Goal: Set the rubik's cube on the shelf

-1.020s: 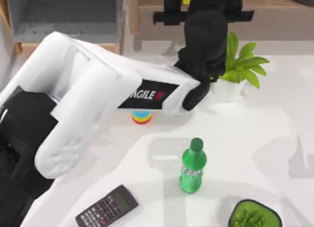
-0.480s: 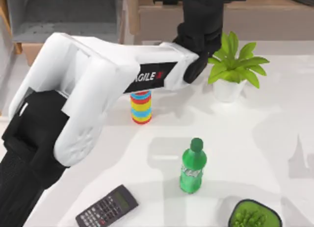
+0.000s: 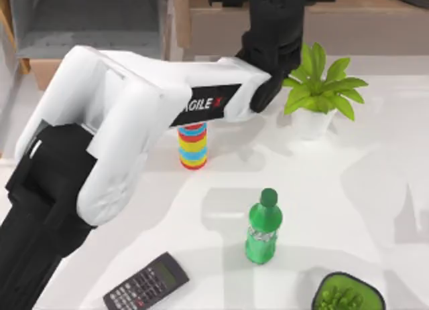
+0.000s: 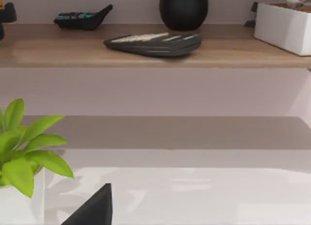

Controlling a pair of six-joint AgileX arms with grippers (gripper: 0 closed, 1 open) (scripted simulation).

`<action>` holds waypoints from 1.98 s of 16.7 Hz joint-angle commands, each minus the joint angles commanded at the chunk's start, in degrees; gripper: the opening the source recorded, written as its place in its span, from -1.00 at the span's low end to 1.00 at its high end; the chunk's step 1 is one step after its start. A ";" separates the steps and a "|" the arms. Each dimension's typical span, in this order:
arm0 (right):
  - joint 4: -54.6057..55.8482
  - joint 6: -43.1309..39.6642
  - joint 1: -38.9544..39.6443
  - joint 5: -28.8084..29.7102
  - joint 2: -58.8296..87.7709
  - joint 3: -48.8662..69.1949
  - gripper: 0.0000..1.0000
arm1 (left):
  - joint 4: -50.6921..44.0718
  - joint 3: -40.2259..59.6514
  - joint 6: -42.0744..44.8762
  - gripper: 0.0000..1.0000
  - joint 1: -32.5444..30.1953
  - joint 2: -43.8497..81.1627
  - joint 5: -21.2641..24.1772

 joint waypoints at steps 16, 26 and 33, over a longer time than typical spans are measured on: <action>0.00 0.00 0.00 0.00 0.00 0.00 1.00 | 0.00 0.00 0.00 1.00 0.00 0.00 0.00; 0.00 0.00 0.00 0.00 0.00 0.00 1.00 | -2.01 -6.23 1.09 1.00 -1.46 -3.91 1.81; 0.00 0.00 0.00 0.00 0.00 0.00 1.00 | -5.95 -26.41 7.52 1.00 -1.23 -18.53 7.93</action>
